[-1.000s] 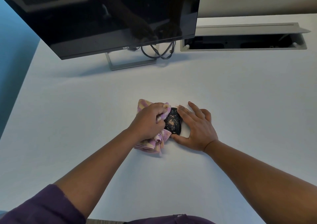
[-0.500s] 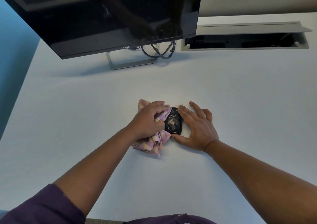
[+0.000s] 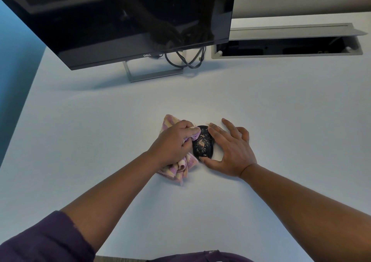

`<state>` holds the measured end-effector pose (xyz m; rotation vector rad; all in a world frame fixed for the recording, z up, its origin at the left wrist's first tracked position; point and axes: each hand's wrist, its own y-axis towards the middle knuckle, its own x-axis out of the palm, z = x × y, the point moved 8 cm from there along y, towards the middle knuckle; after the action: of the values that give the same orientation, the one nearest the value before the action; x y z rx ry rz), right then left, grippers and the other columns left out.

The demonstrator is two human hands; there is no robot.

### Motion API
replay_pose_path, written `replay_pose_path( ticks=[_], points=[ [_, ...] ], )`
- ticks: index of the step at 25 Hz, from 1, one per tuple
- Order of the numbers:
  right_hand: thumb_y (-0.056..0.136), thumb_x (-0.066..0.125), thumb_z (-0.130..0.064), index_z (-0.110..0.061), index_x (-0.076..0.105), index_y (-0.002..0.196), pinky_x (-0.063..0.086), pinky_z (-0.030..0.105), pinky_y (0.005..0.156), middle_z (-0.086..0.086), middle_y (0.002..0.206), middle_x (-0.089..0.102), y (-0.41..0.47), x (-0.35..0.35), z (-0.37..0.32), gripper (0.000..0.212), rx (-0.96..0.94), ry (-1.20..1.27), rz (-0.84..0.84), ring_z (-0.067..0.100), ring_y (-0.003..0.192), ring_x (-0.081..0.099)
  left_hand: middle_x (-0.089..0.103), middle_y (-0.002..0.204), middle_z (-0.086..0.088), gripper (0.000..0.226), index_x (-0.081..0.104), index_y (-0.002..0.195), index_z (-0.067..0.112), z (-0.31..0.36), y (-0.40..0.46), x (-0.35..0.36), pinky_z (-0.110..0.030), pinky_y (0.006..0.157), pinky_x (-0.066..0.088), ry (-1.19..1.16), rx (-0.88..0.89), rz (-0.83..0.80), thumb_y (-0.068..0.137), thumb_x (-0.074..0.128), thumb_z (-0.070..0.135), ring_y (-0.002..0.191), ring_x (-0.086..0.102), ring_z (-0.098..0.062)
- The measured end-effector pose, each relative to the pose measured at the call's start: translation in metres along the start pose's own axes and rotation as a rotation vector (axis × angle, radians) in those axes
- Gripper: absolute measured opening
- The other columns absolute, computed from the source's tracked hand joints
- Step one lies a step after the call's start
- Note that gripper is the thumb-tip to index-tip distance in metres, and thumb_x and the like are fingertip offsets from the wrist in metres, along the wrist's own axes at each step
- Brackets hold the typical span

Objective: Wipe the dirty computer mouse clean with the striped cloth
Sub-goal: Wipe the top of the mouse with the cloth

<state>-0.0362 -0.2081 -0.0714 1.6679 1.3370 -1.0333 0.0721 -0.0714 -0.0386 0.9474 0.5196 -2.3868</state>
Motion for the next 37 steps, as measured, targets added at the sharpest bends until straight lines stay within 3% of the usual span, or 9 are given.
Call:
replay_pose_path(
  ticks=[5,10,13,16,20,25,30,33,37],
  points=[
    [0.073,0.058,-0.081,-0.026,0.044,0.149,0.024,0.052,0.113,-0.009,0.157,0.048,0.000,0.000,0.001,0.094,-0.002,-0.012,-0.011,0.028,0.153,0.028,0.059,0.116,0.010,0.040,0.070,0.125,0.021,-0.004,0.015,0.000,-0.037,0.091,0.051,-0.017,-0.095,0.024,0.090,0.054,0.012,0.103,0.055,-0.004],
    [0.075,0.056,-0.082,-0.026,0.046,0.148,0.027,0.055,0.111,-0.008,0.156,0.049,0.000,0.000,-0.001,0.093,-0.006,-0.009,-0.002,0.029,0.153,0.030,0.060,0.106,0.019,0.037,0.074,0.119,0.022,-0.007,0.006,-0.002,-0.010,0.087,0.042,-0.104,-0.037,0.020,0.088,0.057,0.012,0.104,0.053,0.010],
    [0.074,0.057,-0.082,-0.025,0.048,0.148,0.027,0.056,0.111,-0.008,0.156,0.049,0.001,-0.001,-0.001,0.094,-0.006,-0.011,-0.009,0.029,0.153,0.030,0.059,0.104,0.018,0.037,0.075,0.118,0.023,-0.010,0.014,-0.003,-0.020,0.088,0.044,-0.100,-0.115,0.058,0.089,0.058,0.009,0.103,0.047,0.015],
    [0.074,0.057,-0.081,-0.025,0.047,0.149,0.027,0.056,0.111,-0.008,0.157,0.048,0.000,-0.001,-0.001,0.095,0.001,-0.019,-0.020,0.029,0.153,0.029,0.057,0.096,0.021,0.034,0.077,0.114,0.022,-0.010,0.018,-0.004,-0.016,0.081,0.039,-0.088,-0.152,0.097,0.087,0.059,0.009,0.102,0.037,0.025],
    [0.074,0.057,-0.082,-0.024,0.049,0.147,0.028,0.056,0.109,-0.007,0.155,0.050,0.001,-0.003,-0.002,0.094,-0.006,-0.017,-0.001,0.030,0.152,0.031,0.063,0.095,0.018,0.025,0.078,0.105,0.030,-0.011,0.009,-0.004,-0.019,0.083,0.042,-0.133,-0.114,0.077,0.087,0.062,0.029,0.104,0.043,0.001],
    [0.073,0.057,-0.082,-0.024,0.050,0.147,0.025,0.054,0.110,-0.007,0.156,0.049,0.001,-0.001,-0.001,0.095,0.004,-0.026,-0.016,0.029,0.153,0.029,0.060,0.100,0.018,0.033,0.077,0.112,0.023,-0.013,0.019,-0.003,-0.005,0.078,0.033,-0.080,-0.175,0.133,0.085,0.061,0.011,0.102,0.033,0.031],
    [0.072,0.058,-0.083,-0.025,0.051,0.146,0.029,0.056,0.110,-0.006,0.155,0.050,0.000,-0.003,-0.001,0.094,0.003,-0.011,0.018,0.029,0.152,0.031,0.063,0.097,0.019,0.033,0.076,0.111,0.026,-0.010,0.007,-0.004,0.004,0.079,0.031,-0.140,-0.079,0.119,0.085,0.064,0.009,0.102,0.041,0.024],
    [0.072,0.058,-0.083,-0.026,0.049,0.147,0.027,0.054,0.110,-0.004,0.157,0.047,0.001,-0.001,0.001,0.095,0.010,-0.021,0.011,0.029,0.152,0.030,0.065,0.103,0.022,0.044,0.067,0.121,0.034,-0.017,0.004,-0.003,0.001,0.082,0.038,-0.213,-0.182,0.126,0.082,0.061,0.015,0.107,0.048,0.020],
    [0.070,0.059,-0.081,-0.028,0.047,0.147,0.027,0.055,0.112,-0.004,0.159,0.044,0.001,0.000,0.002,0.095,0.026,-0.030,-0.001,0.029,0.153,0.028,0.070,0.097,0.023,0.032,0.070,0.108,0.027,-0.014,0.008,-0.004,-0.003,0.078,0.044,-0.266,-0.224,0.215,0.080,0.063,0.016,0.101,0.054,0.018]
  ],
)
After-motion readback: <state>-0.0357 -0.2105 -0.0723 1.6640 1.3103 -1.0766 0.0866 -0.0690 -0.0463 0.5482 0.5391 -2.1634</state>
